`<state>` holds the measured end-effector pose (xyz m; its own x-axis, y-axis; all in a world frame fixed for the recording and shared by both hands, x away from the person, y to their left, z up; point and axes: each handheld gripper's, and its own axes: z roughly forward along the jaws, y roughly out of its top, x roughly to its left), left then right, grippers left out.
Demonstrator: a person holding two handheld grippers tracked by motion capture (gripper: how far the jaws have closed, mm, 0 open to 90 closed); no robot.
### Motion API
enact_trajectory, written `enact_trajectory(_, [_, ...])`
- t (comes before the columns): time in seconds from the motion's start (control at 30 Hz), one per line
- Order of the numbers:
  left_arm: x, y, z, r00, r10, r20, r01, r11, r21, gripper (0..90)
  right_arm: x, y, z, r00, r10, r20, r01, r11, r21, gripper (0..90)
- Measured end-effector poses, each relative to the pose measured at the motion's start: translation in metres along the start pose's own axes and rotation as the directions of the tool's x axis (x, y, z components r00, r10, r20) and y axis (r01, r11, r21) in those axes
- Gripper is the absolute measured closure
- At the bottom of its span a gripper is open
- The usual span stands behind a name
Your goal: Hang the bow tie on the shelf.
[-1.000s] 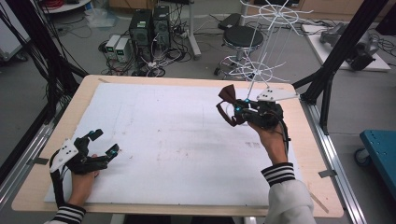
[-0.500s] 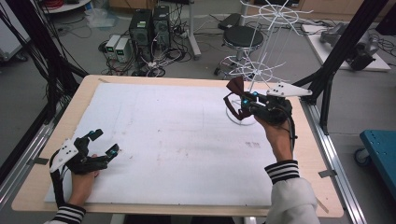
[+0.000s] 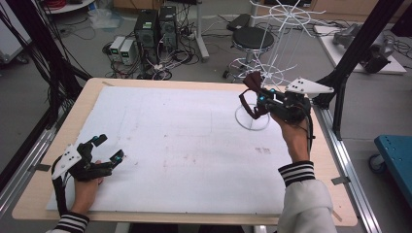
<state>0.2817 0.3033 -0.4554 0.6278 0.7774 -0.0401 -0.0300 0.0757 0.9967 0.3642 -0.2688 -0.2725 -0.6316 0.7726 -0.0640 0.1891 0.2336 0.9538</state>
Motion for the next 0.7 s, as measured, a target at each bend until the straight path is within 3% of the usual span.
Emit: enact_trajectory(0.7, [0.0, 0.0, 0.0, 1.0, -0.003, 0.001, 0.003, 1.0, 0.0, 11.4, -0.019, 0.001, 0.006, 0.9946, 0.035, 0.097, -0.037, 0.9989, 0.028, 76.8])
